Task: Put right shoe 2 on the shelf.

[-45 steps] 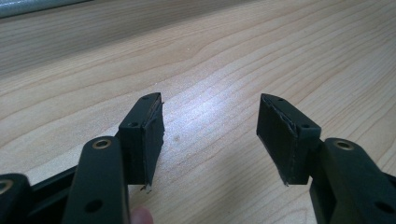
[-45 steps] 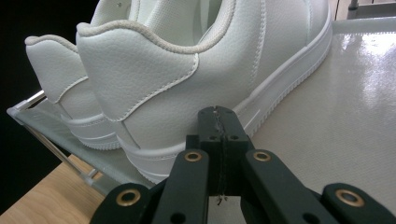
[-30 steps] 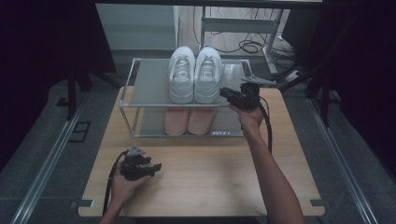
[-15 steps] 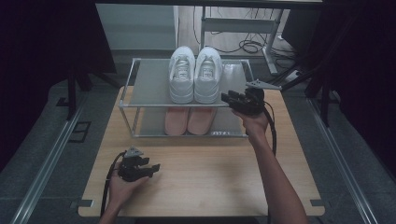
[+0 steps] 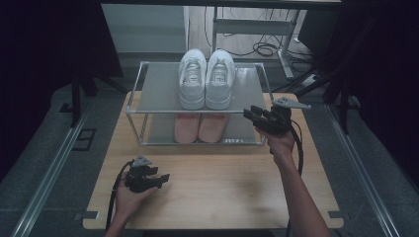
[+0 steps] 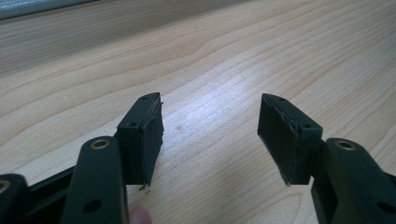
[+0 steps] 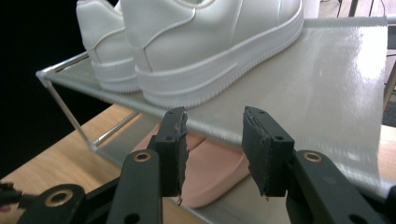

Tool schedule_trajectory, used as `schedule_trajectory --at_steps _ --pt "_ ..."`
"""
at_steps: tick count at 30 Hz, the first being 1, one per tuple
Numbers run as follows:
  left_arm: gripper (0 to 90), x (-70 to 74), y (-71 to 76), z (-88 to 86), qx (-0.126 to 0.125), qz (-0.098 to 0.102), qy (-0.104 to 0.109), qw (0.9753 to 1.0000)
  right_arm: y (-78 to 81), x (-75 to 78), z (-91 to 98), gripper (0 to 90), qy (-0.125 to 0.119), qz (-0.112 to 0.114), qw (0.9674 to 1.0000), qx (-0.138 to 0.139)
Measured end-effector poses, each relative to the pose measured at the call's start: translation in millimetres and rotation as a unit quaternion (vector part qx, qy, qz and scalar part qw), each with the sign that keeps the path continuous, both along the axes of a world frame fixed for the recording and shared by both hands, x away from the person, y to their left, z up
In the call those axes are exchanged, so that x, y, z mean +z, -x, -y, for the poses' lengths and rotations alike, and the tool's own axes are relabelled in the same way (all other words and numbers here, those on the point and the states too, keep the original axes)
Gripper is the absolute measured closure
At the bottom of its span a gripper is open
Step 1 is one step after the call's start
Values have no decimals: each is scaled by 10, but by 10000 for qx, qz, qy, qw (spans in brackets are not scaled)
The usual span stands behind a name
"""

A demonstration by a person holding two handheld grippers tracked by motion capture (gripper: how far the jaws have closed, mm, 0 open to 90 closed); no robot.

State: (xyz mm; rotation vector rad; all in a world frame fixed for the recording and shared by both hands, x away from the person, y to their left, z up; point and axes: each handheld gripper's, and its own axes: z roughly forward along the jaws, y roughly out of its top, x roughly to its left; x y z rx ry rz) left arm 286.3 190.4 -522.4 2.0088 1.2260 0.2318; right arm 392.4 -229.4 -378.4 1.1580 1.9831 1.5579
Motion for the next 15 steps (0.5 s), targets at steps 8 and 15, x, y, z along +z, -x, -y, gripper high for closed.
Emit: schedule_trajectory --at_steps 8,15 --pt "405 -11 0 14 23 -24 -7 10000 258 -146 112 597 37 174 9998 98" --pt "405 -9 0 12 22 -9 -34 10000 501 -376 212 596 77 141 9996 213"
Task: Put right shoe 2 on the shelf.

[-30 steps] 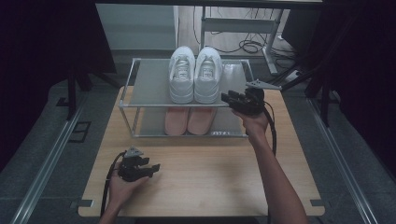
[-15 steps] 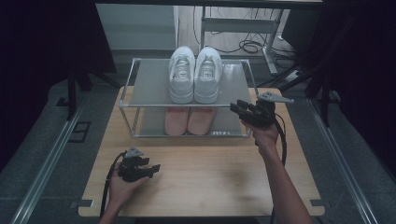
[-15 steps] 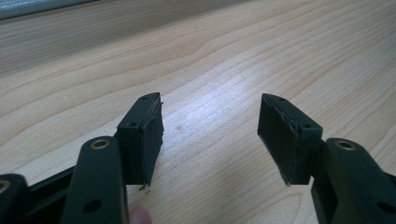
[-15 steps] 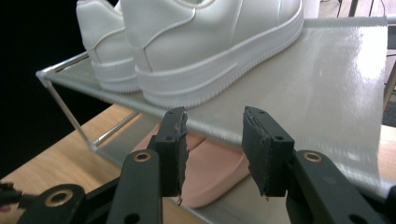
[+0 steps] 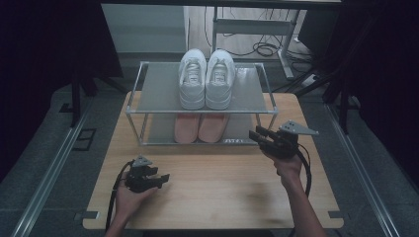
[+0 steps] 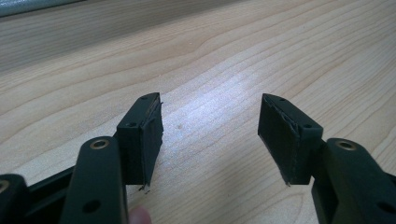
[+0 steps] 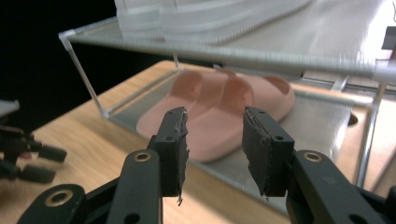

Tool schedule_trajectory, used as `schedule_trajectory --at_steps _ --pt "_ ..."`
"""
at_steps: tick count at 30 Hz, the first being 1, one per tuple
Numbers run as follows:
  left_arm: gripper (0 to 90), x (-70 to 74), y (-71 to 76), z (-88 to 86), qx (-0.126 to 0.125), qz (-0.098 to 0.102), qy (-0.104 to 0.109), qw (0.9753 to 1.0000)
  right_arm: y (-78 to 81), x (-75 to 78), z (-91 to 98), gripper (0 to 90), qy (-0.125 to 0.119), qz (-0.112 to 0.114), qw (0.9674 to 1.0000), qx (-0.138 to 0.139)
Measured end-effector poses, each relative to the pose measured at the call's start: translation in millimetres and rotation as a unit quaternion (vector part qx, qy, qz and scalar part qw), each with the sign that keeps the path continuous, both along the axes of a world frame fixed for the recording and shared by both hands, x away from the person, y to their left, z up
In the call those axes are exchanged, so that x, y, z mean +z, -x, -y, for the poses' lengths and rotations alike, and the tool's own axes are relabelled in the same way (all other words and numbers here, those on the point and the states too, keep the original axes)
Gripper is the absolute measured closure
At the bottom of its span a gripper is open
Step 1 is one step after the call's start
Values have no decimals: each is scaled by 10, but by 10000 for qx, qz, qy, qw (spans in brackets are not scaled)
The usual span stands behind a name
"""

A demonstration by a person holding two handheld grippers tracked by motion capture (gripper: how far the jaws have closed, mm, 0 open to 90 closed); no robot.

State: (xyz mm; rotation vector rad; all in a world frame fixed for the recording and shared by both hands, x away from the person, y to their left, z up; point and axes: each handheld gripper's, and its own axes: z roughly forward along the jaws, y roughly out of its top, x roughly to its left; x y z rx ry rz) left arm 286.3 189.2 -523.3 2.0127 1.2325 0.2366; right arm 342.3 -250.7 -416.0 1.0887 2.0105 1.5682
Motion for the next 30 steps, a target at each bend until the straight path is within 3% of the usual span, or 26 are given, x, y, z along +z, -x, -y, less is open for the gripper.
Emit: schedule_trajectory --at_steps 6,15,30 --pt "404 -9 -1 16 -1 -43 -9 10000 136 -299 71 591 127 -247 9996 9" --pt "402 -19 -6 19 5 -63 -16 10000 174 -660 128 590 163 -562 9983 -52" --pt "402 -14 -4 1 23 -40 -24 10000 202 -691 99 544 309 -561 9979 -45"
